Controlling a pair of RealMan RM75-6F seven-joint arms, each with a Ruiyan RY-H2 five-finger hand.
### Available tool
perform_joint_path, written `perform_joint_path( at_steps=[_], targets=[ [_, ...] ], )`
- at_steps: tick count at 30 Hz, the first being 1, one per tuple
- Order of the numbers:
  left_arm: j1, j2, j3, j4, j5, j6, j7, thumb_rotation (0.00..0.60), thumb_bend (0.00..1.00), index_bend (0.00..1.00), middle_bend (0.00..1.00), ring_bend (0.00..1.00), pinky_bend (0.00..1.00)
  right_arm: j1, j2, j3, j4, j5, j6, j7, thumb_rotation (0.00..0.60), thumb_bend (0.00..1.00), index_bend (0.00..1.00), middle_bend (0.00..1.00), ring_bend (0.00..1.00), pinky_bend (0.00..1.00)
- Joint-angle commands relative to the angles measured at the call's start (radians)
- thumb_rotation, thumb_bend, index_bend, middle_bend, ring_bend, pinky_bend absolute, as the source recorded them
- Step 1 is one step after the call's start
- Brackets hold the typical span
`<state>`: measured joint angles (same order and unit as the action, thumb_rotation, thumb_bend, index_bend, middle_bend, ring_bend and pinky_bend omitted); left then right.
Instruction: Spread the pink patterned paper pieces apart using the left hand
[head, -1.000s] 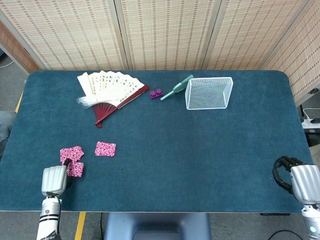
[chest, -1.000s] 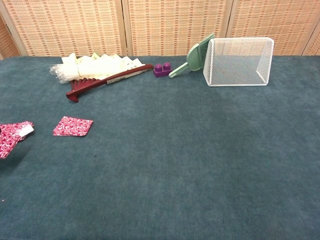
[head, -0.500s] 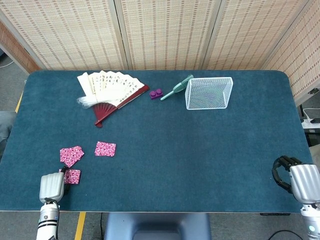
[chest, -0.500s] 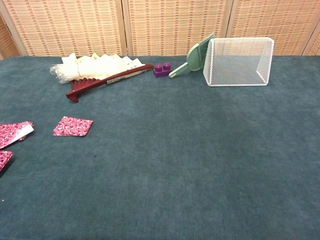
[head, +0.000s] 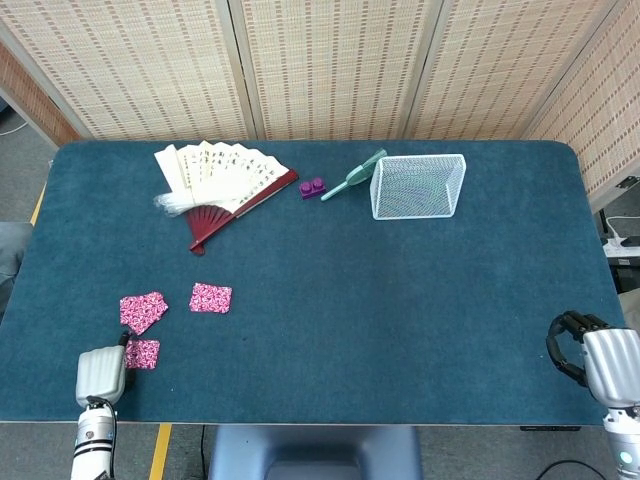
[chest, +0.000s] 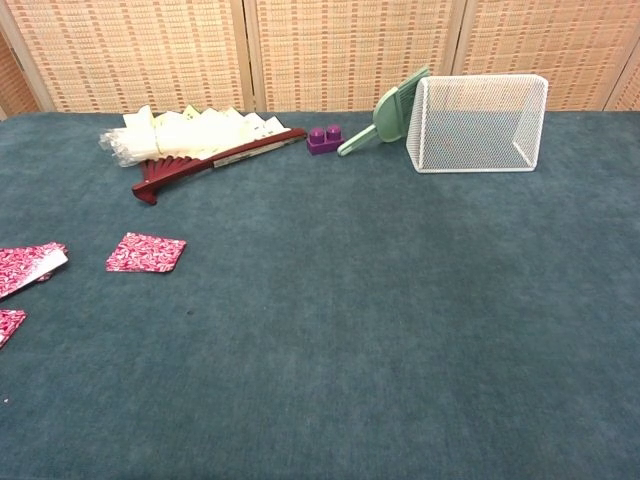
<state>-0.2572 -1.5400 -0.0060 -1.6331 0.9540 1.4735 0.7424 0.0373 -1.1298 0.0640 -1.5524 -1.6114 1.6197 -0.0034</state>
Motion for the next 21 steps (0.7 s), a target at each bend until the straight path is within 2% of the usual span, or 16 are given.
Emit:
perform_joint_path(
  at_steps=[1, 4, 6, 9, 11, 12, 13, 14, 16, 18, 21],
  targets=[
    [0.003, 0.006, -0.001, -0.009, -0.006, -0.006, 0.010, 0.600, 0.36, 0.20, 1.00, 1.00, 1.00, 0.000, 0.001, -0.001, 0.000, -0.001, 0.000, 0.000, 0.600, 0.46, 0.73, 0.55, 0.59, 0.89],
    [0.005, 0.022, -0.004, -0.032, 0.001, -0.010, 0.009, 0.600, 0.35, 0.21, 1.00, 1.00, 1.00, -0.001, 0.001, -0.001, 0.001, -0.002, 0.002, 0.001, 0.600, 0.46, 0.73, 0.55, 0.59, 0.89],
    [0.007, 0.045, -0.011, -0.061, 0.047, -0.002, -0.036, 0.600, 0.34, 0.25, 1.00, 1.00, 1.00, -0.001, 0.000, 0.000, 0.001, -0.002, 0.004, 0.002, 0.600, 0.46, 0.73, 0.55, 0.59, 0.89],
    [0.008, 0.090, -0.012, -0.074, 0.191, 0.025, -0.155, 0.600, 0.33, 0.29, 0.99, 1.00, 1.00, 0.000, -0.001, 0.001, 0.001, 0.001, 0.001, 0.001, 0.600, 0.46, 0.73, 0.55, 0.59, 0.89],
    [0.006, 0.123, -0.011, -0.055, 0.300, 0.051, -0.234, 0.600, 0.33, 0.29, 0.93, 0.99, 1.00, 0.002, -0.001, 0.002, 0.001, 0.005, -0.005, -0.001, 0.600, 0.47, 0.73, 0.55, 0.59, 0.89],
    [0.004, 0.138, -0.007, -0.041, 0.345, 0.059, -0.267, 0.600, 0.33, 0.28, 0.86, 0.94, 0.97, 0.003, -0.001, 0.002, 0.001, 0.006, -0.008, -0.003, 0.600, 0.46, 0.73, 0.55, 0.59, 0.89],
    [0.004, 0.152, -0.004, -0.028, 0.380, 0.067, -0.295, 0.600, 0.33, 0.28, 0.76, 0.86, 0.91, 0.004, -0.001, 0.002, 0.001, 0.006, -0.010, -0.003, 0.600, 0.46, 0.73, 0.55, 0.59, 0.89],
    [0.004, 0.170, -0.001, -0.015, 0.417, 0.074, -0.325, 0.600, 0.33, 0.28, 0.70, 0.79, 0.86, 0.006, -0.001, 0.002, 0.002, 0.007, -0.013, -0.004, 0.600, 0.46, 0.73, 0.55, 0.59, 0.89],
    [0.003, 0.200, 0.011, 0.001, 0.462, 0.069, -0.367, 0.600, 0.33, 0.28, 0.53, 0.60, 0.67, 0.008, -0.001, 0.002, 0.002, 0.009, -0.018, -0.006, 0.600, 0.46, 0.73, 0.55, 0.59, 0.89],
    [0.005, 0.231, 0.024, 0.021, 0.510, 0.073, -0.417, 0.600, 0.35, 0.28, 0.43, 0.48, 0.51, 0.011, -0.002, 0.001, 0.003, 0.007, -0.024, -0.005, 0.600, 0.46, 0.73, 0.55, 0.59, 0.89],
    [0.021, 0.249, 0.032, 0.066, 0.555, 0.098, -0.463, 0.600, 0.40, 0.27, 0.36, 0.40, 0.42, 0.014, -0.008, 0.000, 0.008, 0.008, -0.030, -0.017, 0.600, 0.46, 0.72, 0.55, 0.58, 0.89]
  ],
)
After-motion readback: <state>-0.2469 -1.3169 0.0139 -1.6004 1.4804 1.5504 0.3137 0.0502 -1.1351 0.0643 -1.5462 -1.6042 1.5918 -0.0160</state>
